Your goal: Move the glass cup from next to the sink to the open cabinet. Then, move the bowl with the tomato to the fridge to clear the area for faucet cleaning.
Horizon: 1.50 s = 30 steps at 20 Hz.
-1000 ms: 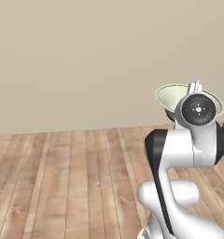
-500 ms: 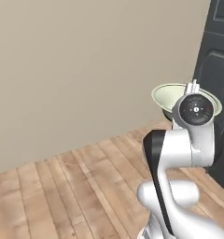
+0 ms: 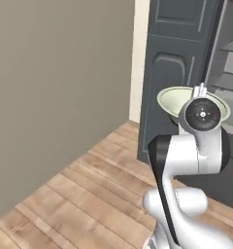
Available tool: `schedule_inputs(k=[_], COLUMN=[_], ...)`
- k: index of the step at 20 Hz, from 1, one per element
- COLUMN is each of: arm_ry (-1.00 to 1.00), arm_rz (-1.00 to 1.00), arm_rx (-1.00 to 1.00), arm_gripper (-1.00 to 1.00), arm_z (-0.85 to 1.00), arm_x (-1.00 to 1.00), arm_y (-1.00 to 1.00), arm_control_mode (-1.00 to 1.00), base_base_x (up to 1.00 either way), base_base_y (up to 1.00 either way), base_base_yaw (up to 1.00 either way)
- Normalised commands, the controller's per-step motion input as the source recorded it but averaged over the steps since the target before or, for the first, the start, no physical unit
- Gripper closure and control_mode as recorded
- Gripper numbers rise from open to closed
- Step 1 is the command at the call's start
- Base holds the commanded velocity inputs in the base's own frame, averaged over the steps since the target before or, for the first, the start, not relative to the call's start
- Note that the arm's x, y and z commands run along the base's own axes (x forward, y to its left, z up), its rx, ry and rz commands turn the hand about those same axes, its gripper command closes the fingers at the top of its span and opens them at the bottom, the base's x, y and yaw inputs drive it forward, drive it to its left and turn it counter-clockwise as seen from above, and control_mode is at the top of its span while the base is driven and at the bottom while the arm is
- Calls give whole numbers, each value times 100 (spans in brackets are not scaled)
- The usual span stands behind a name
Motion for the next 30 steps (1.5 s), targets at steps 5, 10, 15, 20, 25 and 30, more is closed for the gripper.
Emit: schedule_inputs(k=[5,10,15,20,25,30], arm_ry=[0,0,0,0,0,0], arm_rz=[0,0,0,0,0,0], arm_rx=[0,0,0,0,0,0], arm_gripper=[100,100,100,100,100,100], arm_z=[0,0,0,0,0,0], arm_x=[0,0,0,0,0,0], arm_y=[0,0,0,0,0,0], arm_control_mode=[100,100,100,100,100,100], base_base_x=[74,46,78,100,99,84], base_base_y=[0,-1,0,24,31,0], base_base_yaw=[-64,-57,-49,-33,-23,-15])
